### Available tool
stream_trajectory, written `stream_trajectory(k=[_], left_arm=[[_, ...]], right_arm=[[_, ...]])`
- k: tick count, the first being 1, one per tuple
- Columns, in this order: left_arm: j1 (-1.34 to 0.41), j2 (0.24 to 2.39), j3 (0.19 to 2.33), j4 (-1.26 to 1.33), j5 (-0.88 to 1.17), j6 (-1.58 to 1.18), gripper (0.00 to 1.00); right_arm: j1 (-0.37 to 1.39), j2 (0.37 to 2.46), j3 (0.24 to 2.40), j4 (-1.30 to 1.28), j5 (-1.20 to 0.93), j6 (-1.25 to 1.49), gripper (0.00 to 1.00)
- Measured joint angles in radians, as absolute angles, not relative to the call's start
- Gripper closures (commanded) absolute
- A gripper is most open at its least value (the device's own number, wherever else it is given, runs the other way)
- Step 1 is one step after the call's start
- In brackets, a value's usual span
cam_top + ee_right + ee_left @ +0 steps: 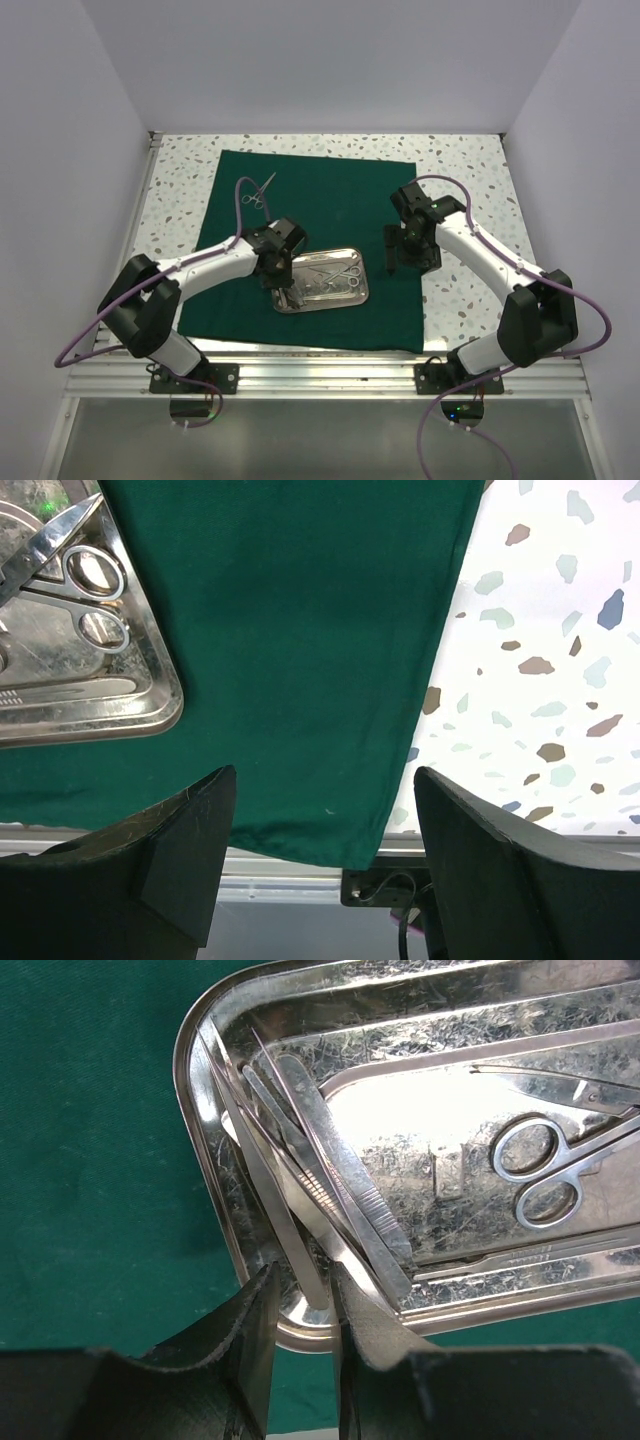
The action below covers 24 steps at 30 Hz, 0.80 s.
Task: Open and lay out the surgical kit
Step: Pick up the medical item from the container.
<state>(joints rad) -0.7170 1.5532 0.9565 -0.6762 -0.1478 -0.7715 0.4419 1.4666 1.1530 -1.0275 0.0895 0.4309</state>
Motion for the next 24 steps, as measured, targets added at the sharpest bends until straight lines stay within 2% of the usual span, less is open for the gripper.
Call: stream_trajectory(k=[18,23,24], left_arm=[[-0.728,1.628,0.926,-0.594,-0.115,-0.776,0.74],[-0.727,1.638,0.938,-0.595,-0.107,-0.775,0.91],[-0.727,1.638,0.941,-0.598,-0.110,-0.775,0.97]], right_arm=[[0.442,1.472,1.153,-1.029,0.090,0.417,0.25],[0.442,1.473,1.153,-1.029,0.090,0.417,0.25],[0.442,1.473,1.153,-1.029,0.090,0.417,0.25]])
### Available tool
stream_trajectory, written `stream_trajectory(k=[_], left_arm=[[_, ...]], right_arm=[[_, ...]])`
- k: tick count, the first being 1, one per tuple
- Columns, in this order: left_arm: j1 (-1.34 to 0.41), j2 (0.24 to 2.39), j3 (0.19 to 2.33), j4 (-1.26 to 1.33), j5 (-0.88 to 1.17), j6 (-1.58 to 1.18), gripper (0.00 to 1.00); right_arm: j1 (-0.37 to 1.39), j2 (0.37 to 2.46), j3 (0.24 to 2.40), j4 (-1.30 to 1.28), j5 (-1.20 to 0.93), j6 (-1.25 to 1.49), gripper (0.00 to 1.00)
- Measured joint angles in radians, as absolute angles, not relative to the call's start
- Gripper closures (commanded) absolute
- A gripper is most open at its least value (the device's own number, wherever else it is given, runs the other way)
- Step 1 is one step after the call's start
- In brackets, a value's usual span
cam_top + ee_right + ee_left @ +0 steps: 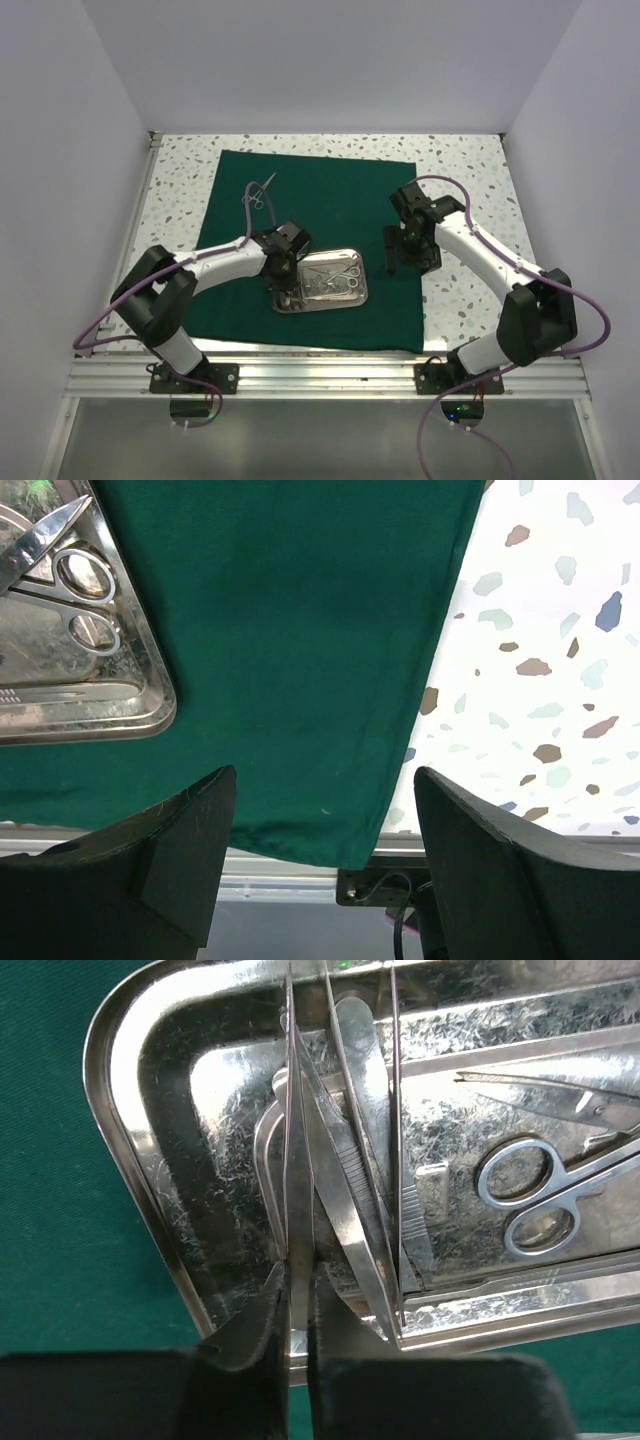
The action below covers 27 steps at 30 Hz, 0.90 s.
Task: Open and lay out the surgical kit
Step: Pick up the medical item from the container.
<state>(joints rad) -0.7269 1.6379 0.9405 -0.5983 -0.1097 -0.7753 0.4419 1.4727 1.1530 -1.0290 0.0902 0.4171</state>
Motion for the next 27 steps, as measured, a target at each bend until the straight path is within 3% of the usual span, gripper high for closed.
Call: stream_trajectory(k=[11,19,27], left_arm=[[-0.729,1.569,1.012,-0.873,-0.204,-0.775,1.00],[-0.729,1.531,1.263,-1.033,-0.293,-0.735,1.00],[-0.673,1.855,1.665,-0.976,-0.358,-0.579,1.00]], right_arm=[[0.442,1.495,1.153,-1.021,0.086,0.422,0.25],[0.442,1.499,1.144,-0.996,0.082,0.427,0.25],[0.442,1.498,1.115,-0.988,0.059,0.438,0.25]])
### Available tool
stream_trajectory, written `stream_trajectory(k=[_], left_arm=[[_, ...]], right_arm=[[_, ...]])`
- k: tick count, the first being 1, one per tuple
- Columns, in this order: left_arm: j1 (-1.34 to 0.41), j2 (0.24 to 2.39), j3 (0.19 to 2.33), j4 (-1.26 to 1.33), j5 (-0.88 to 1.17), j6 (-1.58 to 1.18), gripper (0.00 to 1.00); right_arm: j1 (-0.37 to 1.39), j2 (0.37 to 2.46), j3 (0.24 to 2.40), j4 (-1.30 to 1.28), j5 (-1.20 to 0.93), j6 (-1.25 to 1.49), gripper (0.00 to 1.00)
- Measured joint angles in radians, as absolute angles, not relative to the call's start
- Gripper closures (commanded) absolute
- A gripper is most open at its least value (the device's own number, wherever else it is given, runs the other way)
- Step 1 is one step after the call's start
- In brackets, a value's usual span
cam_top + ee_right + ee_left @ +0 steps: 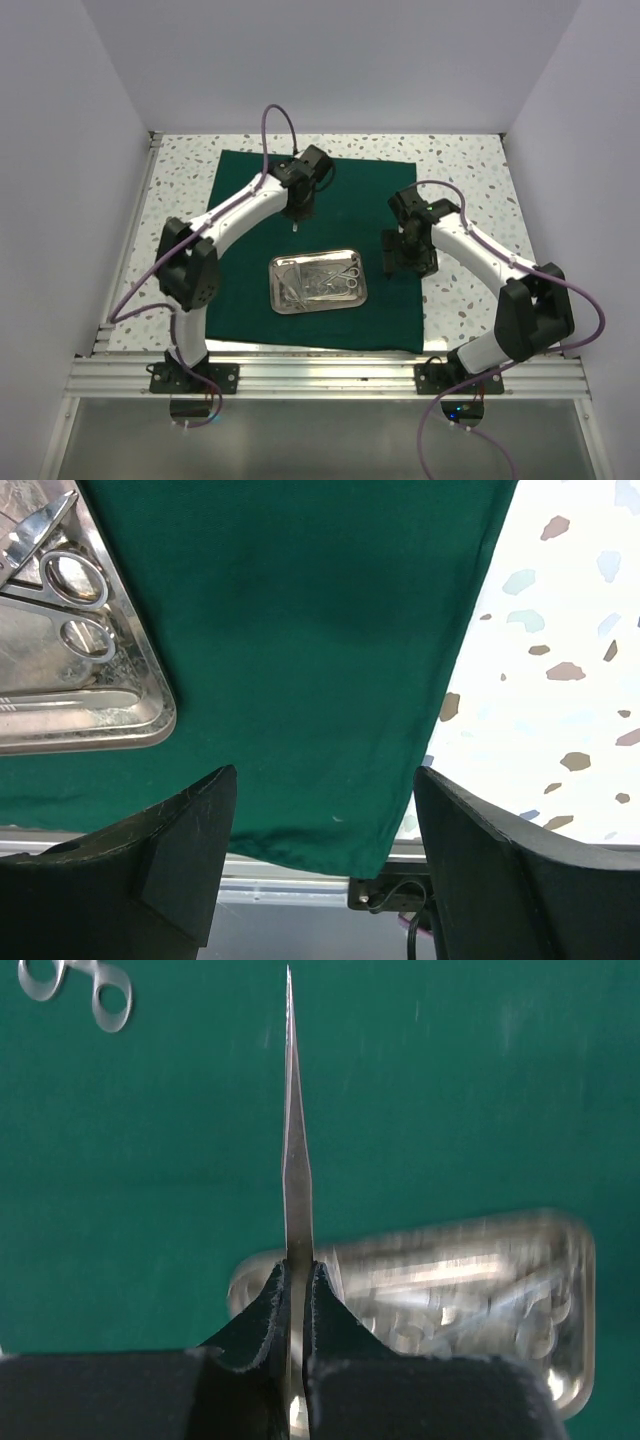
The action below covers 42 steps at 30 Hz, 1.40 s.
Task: Open and lay out the surgical kit
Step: Pick up the medical item from the container, then place the medical item in the surgical kit, then pick up the medical item from the container.
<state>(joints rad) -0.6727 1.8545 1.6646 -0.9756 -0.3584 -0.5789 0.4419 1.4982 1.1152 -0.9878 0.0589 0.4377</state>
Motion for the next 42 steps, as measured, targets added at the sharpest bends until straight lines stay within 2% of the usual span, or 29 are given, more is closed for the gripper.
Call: stream_trajectory(k=[8,14,18,21,22,23,26,29,34,37,42], left_arm=[[-0.516,2.202,1.972,-0.849,-0.306,-0.446,1.00],[-0.478,2.347,2.076,-0.772,-0.237,-0.408,1.00],[-0.481,2.370,2.062,-0.727,-0.171,-0.409,0.99],[-0.486,2.368,2.030,-0.673,-0.137,-0.410,0.88],[-0.487,2.368,2.024,-0.666,-0.128,-0.410,0.83],[-0.487,2.368,2.019,-0.664,-0.121,-0.408,0.73],[-0.487,2.367,2.017,-0.655,-0.115,-0.408,0.69],[-0.487,2.333,1.962,-0.635,-0.116,-0.408,0.66],[-0.495,2.133,1.777,-0.643,-0.130,-0.408,0.67],[-0.516,1.963,1.653,-0.639,-0.149,-0.409,0.68],[-0.641,1.683,1.398,-0.608,-0.133,-0.436,0.67]], right_arm=[[0.442,1.439,1.087,-0.988,0.059,0.461,0.25],[0.442,1.411,1.038,-0.988,0.059,0.472,0.25],[0.442,1.412,1.031,-0.989,0.059,0.472,0.25],[0.442,1.422,1.032,-0.989,0.059,0.472,0.25],[0.442,1.428,1.034,-0.989,0.059,0.471,0.25],[0.442,1.435,1.038,-0.989,0.058,0.471,0.25],[0.442,1.452,1.056,-0.989,0.059,0.468,0.25],[0.442,1.454,1.070,-0.988,0.059,0.465,0.25],[0.442,1.455,1.081,-0.977,0.053,0.458,0.25],[0.442,1.455,1.087,-0.958,0.023,0.449,0.21],[0.464,1.484,1.134,-0.906,-0.044,0.432,0.09]])
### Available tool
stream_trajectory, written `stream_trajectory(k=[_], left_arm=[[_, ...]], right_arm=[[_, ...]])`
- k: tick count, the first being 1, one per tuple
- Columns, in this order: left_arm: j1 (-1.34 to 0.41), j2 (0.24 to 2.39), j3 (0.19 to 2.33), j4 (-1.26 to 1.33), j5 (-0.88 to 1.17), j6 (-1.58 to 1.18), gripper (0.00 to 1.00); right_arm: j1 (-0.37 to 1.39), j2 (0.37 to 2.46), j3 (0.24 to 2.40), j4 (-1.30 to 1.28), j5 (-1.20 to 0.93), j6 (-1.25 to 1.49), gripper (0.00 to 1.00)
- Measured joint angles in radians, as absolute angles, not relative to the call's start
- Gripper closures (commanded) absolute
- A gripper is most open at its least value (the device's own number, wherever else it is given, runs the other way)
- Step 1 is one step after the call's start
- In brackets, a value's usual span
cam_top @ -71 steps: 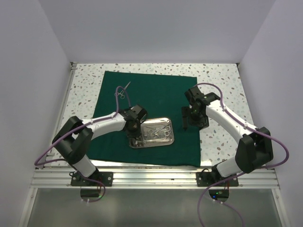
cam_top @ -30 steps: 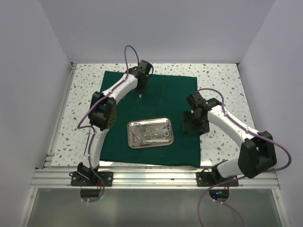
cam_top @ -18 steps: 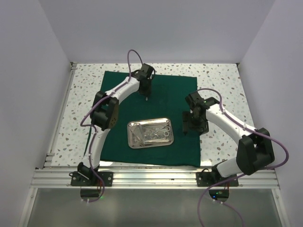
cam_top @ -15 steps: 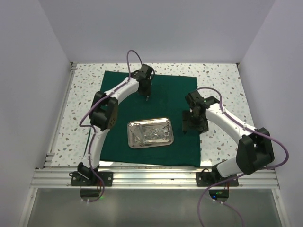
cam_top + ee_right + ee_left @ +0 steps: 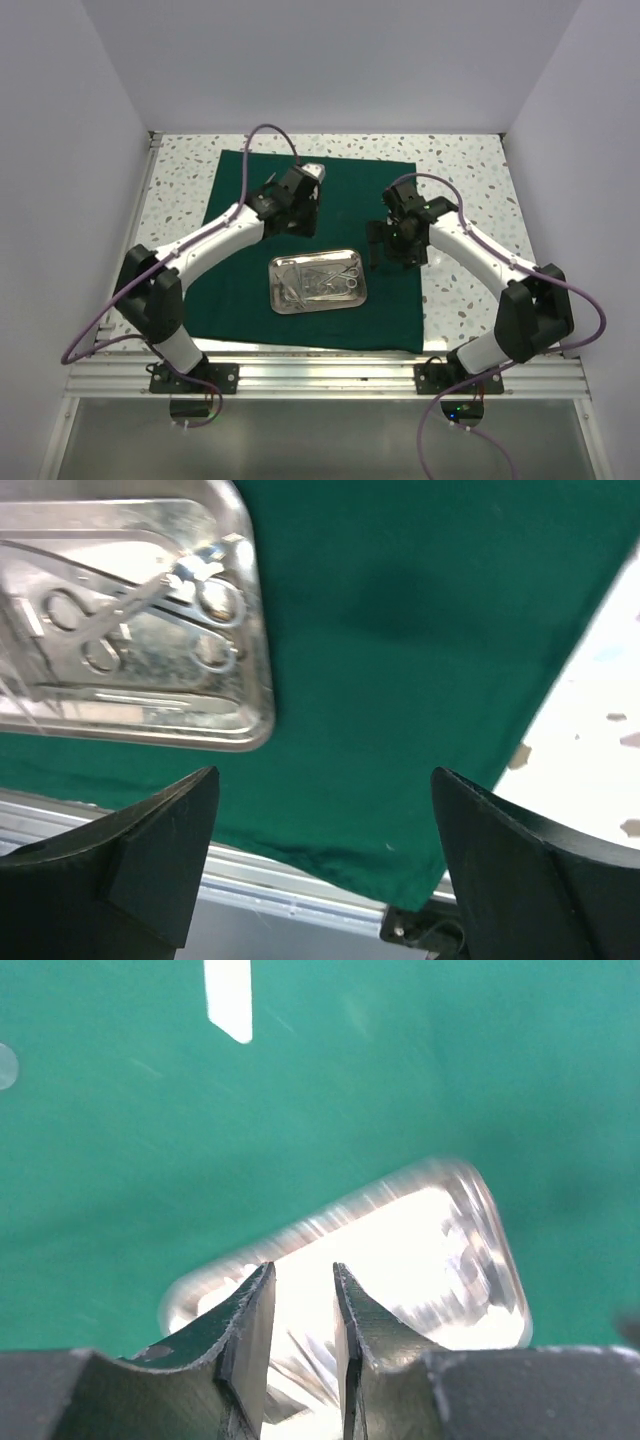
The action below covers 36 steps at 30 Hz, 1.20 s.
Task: Open and lay out the surgical kit
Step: Pick up the medical item from the container.
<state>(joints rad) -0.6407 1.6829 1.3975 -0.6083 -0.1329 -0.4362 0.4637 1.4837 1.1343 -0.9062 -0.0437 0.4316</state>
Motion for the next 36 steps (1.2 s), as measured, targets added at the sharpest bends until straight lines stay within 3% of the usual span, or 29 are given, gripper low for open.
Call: stream_trajectory(k=[3,9,36], left_arm=[[-0.736,1.658,1.306,-0.567,-0.084,-0.446,0.63],[-0.860,1.814,1.278,-0.483,0.015,-0.439,0.61],[-0.872,1.995,1.374,-0.425,-0.021,-0.369,0.64]], right_arm=[[0.490,1.509,1.166,-0.885,-0.047,0.423,0.05],[0.496,1.521,1.189,-0.897,-0.023,0.405,0.04],[0.490,1.383,1.085,-0.952,0.035,0.399,0.04]])
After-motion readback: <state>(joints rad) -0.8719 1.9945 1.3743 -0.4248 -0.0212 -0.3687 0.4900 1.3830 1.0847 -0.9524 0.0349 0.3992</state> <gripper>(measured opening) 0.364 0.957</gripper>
